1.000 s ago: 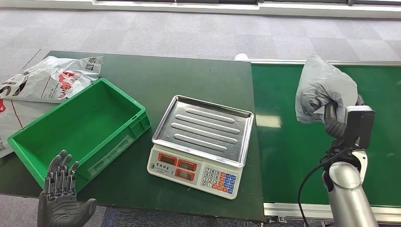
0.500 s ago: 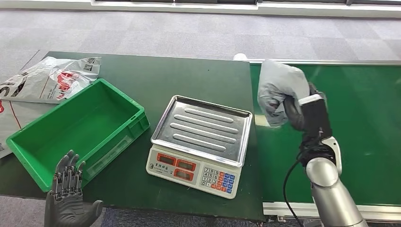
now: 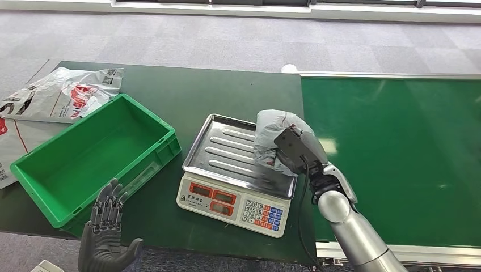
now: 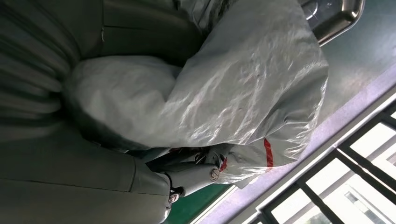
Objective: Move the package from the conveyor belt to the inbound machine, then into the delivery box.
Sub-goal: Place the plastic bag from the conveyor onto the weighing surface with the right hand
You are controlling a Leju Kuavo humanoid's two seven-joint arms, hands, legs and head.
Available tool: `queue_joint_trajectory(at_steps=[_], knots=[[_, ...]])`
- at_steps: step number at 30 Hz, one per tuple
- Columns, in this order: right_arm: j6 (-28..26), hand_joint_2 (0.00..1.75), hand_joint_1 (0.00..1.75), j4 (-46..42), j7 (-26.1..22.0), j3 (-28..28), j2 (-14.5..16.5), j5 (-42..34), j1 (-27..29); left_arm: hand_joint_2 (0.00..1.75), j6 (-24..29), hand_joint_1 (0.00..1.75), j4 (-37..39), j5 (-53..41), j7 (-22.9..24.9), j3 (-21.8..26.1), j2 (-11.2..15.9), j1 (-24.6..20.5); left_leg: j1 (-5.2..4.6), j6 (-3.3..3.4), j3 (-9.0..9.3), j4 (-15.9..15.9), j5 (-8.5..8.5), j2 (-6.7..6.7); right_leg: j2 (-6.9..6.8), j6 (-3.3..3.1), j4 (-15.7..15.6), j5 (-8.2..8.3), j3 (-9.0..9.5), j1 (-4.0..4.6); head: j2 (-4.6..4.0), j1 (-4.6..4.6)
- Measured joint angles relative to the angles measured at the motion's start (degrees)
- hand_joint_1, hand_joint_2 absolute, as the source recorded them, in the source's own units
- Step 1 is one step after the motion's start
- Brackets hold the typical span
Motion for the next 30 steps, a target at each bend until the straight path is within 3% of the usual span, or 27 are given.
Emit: queue_joint_trajectory(at_steps=[5,8,11,23,30], knots=[[-0.6,0.00,0.00,2.4,-1.2,0.3,0.1,-1.1,-0.9,1.75,1.0,0.00,0.1,0.0,0.8,-1.4,0.4,0.0,-0.01,0.02,0.00,0.0,0.05,0.00,0.00,-0.02,0.0,0.07,-0.01,0.00,0.00,0.01],[-1.0,0.00,0.00,3.0,-6.7,0.3,0.4,-6.1,-0.9,1.75,1.5,0.00,0.3,0.4,0.6,-1.9,0.6,-0.1,-0.01,0.01,0.00,0.0,0.07,0.01,0.02,-0.04,0.0,0.09,-0.03,0.00,0.00,0.01],[3.4,0.00,0.00,2.9,-11.9,0.4,1.0,-13.9,-0.9,1.75,1.6,0.00,0.8,0.8,-0.2,-2.6,1.2,-0.4,0.00,-0.01,0.01,0.0,0.08,0.06,0.10,-0.08,0.0,0.11,-0.07,0.04,0.00,0.00],[13.6,0.00,0.00,1.4,-16.2,2.4,1.7,-23.4,-1.2,1.75,1.8,0.00,3.0,1.0,-1.2,-4.7,2.4,-2.5,0.03,-0.03,-0.03,0.0,0.09,0.07,0.12,-0.09,0.0,0.12,-0.09,0.04,0.00,0.00],[13.4,0.00,0.00,0.0,-19.1,4.5,1.3,-25.5,-2.6,1.75,4.3,0.00,3.9,-0.1,-1.4,-5.9,2.6,-3.4,0.03,-0.03,-0.03,0.0,0.09,0.09,0.12,-0.09,0.0,0.12,-0.11,0.05,0.00,0.01]])
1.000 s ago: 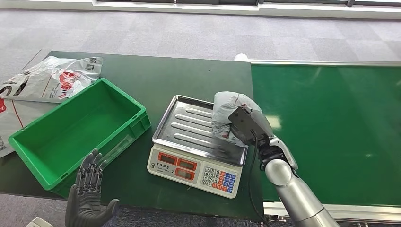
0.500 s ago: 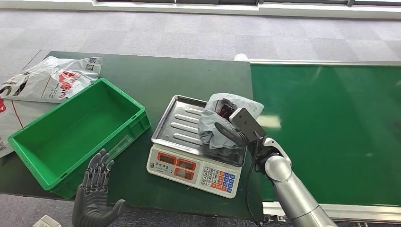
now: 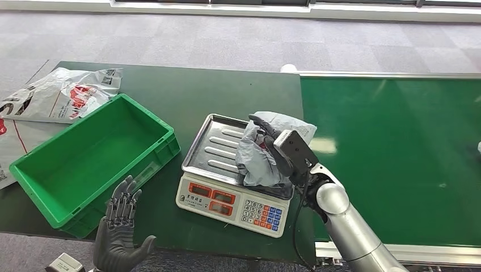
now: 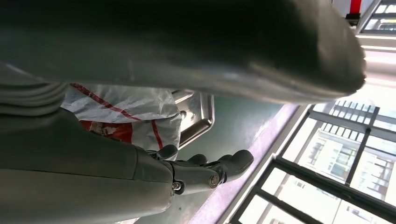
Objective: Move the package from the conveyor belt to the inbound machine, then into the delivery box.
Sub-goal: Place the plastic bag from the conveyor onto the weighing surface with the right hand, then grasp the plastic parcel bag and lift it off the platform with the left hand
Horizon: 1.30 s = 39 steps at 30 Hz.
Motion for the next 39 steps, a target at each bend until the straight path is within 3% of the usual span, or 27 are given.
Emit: queue_joint_trajectory(at_steps=[5,7,9,13,15,17,21,29,34,39], knots=[[-0.7,0.00,0.00,-0.4,-0.5,0.6,-0.3,-0.2,-0.2,1.75,0.7,0.00,0.4,-0.3,0.4,-0.2,0.1,-0.3,0.00,0.00,0.00,0.0,0.00,0.00,0.00,0.00,0.0,0.00,-0.01,0.00,0.00,-0.01],[-4.0,0.00,0.00,-0.8,-2.2,0.6,-0.3,0.5,0.0,1.75,2.4,0.00,0.3,-1.7,1.7,-0.4,0.1,-0.5,0.00,0.00,0.00,0.0,0.00,-0.01,-0.01,0.00,0.0,0.00,-0.03,0.00,0.00,-0.01],[-13.5,0.00,0.00,-2.8,-6.5,0.4,-0.1,3.5,1.3,1.75,6.1,0.00,-0.4,-5.4,4.5,-0.7,0.1,-0.9,0.00,0.00,0.01,0.0,0.01,-0.02,-0.02,0.00,0.0,0.00,-0.05,0.00,0.00,-0.02],[-42.6,0.00,0.00,-12.0,-17.4,-1.8,0.9,12.1,7.7,1.75,12.7,0.00,-3.5,-17.9,12.9,-2.1,0.6,-3.5,0.00,0.00,-0.05,0.0,0.00,-0.15,-0.18,-0.02,0.0,-0.03,-0.05,0.00,0.00,0.00],[-49.3,0.00,0.00,-17.3,-20.9,-4.2,1.7,13.6,12.1,1.75,13.3,0.00,-4.2,-23.1,16.8,-2.9,0.7,-6.1,0.00,0.01,-0.08,0.0,-0.01,-0.18,-0.23,-0.04,0.0,-0.05,-0.06,0.00,0.00,0.01],[-50.2,0.00,0.00,-21.9,-22.5,-7.4,2.6,13.8,16.4,1.75,13.3,0.00,-4.3,-25.8,19.1,-3.8,0.7,-8.9,-0.01,0.01,-0.13,0.0,-0.02,-0.15,-0.21,-0.04,0.0,-0.05,-0.07,0.00,0.00,0.01],[-50.1,1.75,0.00,-27.2,-25.1,-12.4,4.4,12.0,21.9,1.75,13.3,0.00,-4.1,-29.5,22.4,-5.3,0.8,-13.0,-0.01,0.01,-0.05,0.0,-0.01,-0.01,-0.06,-0.05,0.0,-0.02,-0.21,-0.01,0.00,0.01],[-50.1,1.75,0.00,-35.6,-28.6,-24.4,9.1,5.3,35.0,1.75,11.9,0.00,4.4,-42.5,34.7,-11.7,-1.4,-28.8,-0.04,-0.01,-0.21,0.0,0.14,-0.30,-0.36,-0.04,0.0,0.12,-0.18,-0.05,0.00,0.01],[-50.0,1.75,0.00,-37.7,-28.7,-25.0,10.5,7.0,37.3,1.75,8.1,0.00,12.4,-47.2,40.8,-15.3,-5.3,-37.3,-0.06,0.02,-0.22,0.0,0.17,-0.03,-0.08,0.01,0.0,0.25,-0.29,-0.07,0.00,0.01],[-50.0,1.75,0.00,-40.7,-28.8,-24.8,12.7,11.2,37.5,1.75,5.6,0.00,23.3,-49.5,45.9,-17.9,-11.1,-43.4,-0.07,0.05,-0.24,0.1,0.19,-0.01,-0.04,0.04,0.0,0.29,-0.29,-0.07,0.00,0.01]])
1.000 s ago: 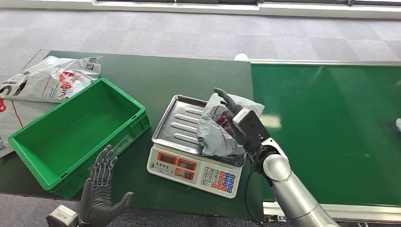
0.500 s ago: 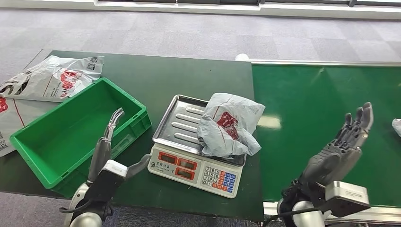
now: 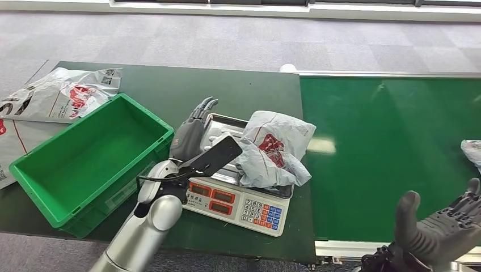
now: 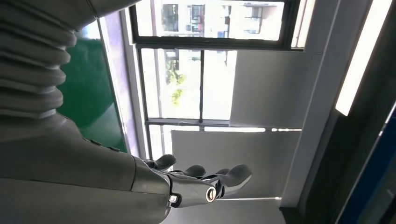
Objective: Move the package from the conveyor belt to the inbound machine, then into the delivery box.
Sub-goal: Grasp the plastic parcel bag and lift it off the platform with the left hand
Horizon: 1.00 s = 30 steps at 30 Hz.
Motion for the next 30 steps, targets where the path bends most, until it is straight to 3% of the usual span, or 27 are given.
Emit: queue_joint_trajectory(at_steps=[5,9,15,21,25,30], knots=[[0.1,1.75,0.00,-0.5,0.0,1.1,1.5,0.8,-2.0,1.75,-1.3,0.00,12.4,-1.7,1.7,-2.8,-6.2,-3.5,-0.03,0.00,-0.01,0.0,0.00,0.01,0.04,0.02,0.0,0.02,0.00,-0.03,0.00,0.00],[0.1,1.75,0.00,-0.5,0.0,1.4,2.4,0.6,-3.0,1.75,-2.2,0.00,20.0,-1.8,1.8,-4.7,-9.3,-4.7,-0.05,0.00,-0.01,0.0,0.00,0.01,0.06,0.02,0.0,0.01,-0.01,-0.04,0.00,0.00],[0.1,1.75,0.00,-0.5,0.0,1.8,2.7,-0.2,-3.7,1.75,-5.0,0.14,28.9,0.4,1.4,-9.4,-10.9,-7.0,-0.04,0.00,-0.01,0.0,0.00,0.02,0.06,0.02,0.0,0.01,0.00,-0.02,0.00,0.00],[0.1,1.75,0.00,-0.5,0.0,2.6,2.7,-0.7,-3.7,1.75,-5.4,0.14,35.4,1.4,1.3,-12.3,-11.0,-9.7,-0.03,0.04,0.02,0.0,0.03,0.01,0.04,0.02,0.0,0.01,0.08,-0.03,0.00,0.00],[0.1,1.75,0.00,-0.5,0.0,2.7,2.7,-0.7,-3.7,1.75,-5.3,1.75,37.1,1.5,1.2,-13.1,-11.0,-10.7,-0.04,0.06,0.05,0.0,0.05,0.01,0.04,0.03,0.0,0.01,0.14,-0.03,0.00,0.00],[0.1,1.75,0.00,-0.5,0.0,3.0,2.7,-0.2,-3.6,1.75,-3.5,1.75,38.6,1.7,0.6,-13.4,-10.9,-11.7,-0.04,0.08,0.08,0.0,0.09,0.01,0.03,0.07,0.0,0.05,0.18,-0.03,0.00,0.00]])
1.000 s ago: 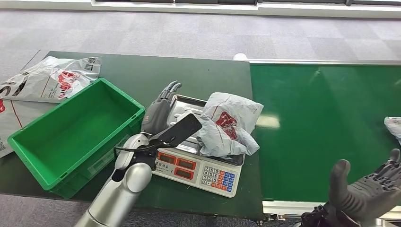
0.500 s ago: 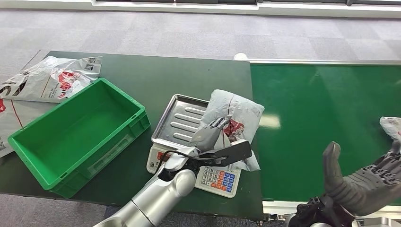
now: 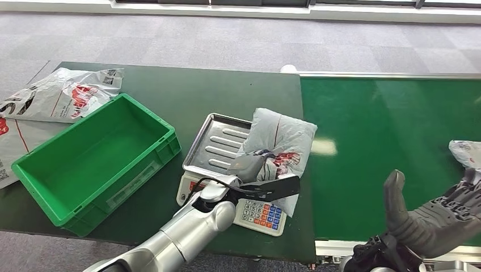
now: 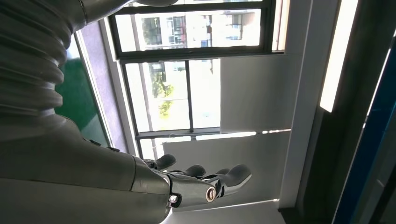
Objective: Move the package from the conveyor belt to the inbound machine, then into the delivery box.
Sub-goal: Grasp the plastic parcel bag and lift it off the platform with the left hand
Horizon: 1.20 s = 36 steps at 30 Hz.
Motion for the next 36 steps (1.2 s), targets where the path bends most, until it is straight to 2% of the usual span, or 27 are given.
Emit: queue_joint_trajectory(at_steps=[8,10,12,16,21,25,29,33,36], knots=[[0.0,1.75,0.00,0.0,0.0,0.7,0.0,0.6,0.7,1.75,3.4,1.75,0.4,-0.1,0.4,0.2,0.1,-0.2,0.01,-0.04,0.01,0.0,0.03,-0.01,0.00,-0.01,0.0,0.02,0.02,0.01,0.00,0.00],[0.0,1.75,0.00,0.0,0.0,0.7,0.0,0.7,1.0,1.75,6.1,1.75,-2.9,0.1,-0.3,2.2,1.2,0.5,0.01,-0.06,-0.05,0.0,0.05,0.00,0.02,-0.03,0.0,0.03,-0.07,0.01,0.00,0.00],[0.0,1.75,0.00,0.2,0.0,0.7,0.0,0.8,1.4,1.75,9.2,1.75,-9.0,0.4,-1.2,5.3,3.2,1.4,0.02,-0.10,-0.14,0.0,0.08,0.00,0.05,-0.05,0.1,0.05,-0.20,0.02,0.00,0.00],[0.0,1.75,0.00,0.3,0.0,0.7,0.0,0.9,2.0,1.75,10.9,1.75,-20.0,0.5,-2.0,11.0,7.3,2.0,0.04,-0.14,-0.25,0.0,0.11,0.03,0.11,-0.07,0.2,0.06,-0.38,0.04,0.00,-0.01],[-0.1,1.75,0.00,0.3,0.1,0.7,0.0,1.1,4.1,1.75,13.7,1.75,-32.3,0.5,-3.3,21.9,13.4,2.5,0.08,-0.24,-0.43,-0.1,0.18,0.07,0.15,-0.12,0.2,0.06,-0.65,0.07,0.00,-0.02],[-0.1,1.75,0.00,0.3,0.1,0.7,0.0,1.2,5.1,1.75,14.3,1.75,-36.9,-0.2,-4.5,31.2,17.0,2.5,0.11,-0.29,-0.46,-0.1,0.20,0.09,0.13,-0.18,0.2,0.04,-0.69,0.10,0.00,-0.02],[-0.1,1.75,0.00,0.3,0.7,0.7,0.0,1.7,6.5,1.75,16.3,1.75,-37.8,-0.2,-4.7,38.6,20.7,2.6,0.12,-0.29,-0.49,-0.1,0.21,0.11,0.15,-0.18,0.3,0.04,-0.71,0.10,0.00,-0.02],[-0.1,1.75,0.00,0.3,2.6,0.7,0.0,3.3,7.9,1.75,16.3,0.00,-37.4,-0.2,-5.5,46.3,24.1,3.6,0.12,-0.30,-0.51,-0.1,0.21,0.20,0.23,-0.20,0.3,0.05,-0.78,0.11,0.00,-0.02],[-0.1,1.75,0.00,0.2,3.5,0.7,0.0,4.2,8.2,1.75,14.3,0.00,-37.1,-0.4,-5.9,50.6,25.6,4.8,0.12,-0.30,-0.52,-0.1,0.21,0.18,0.21,-0.20,0.3,0.04,-0.79,0.11,0.00,-0.02]])
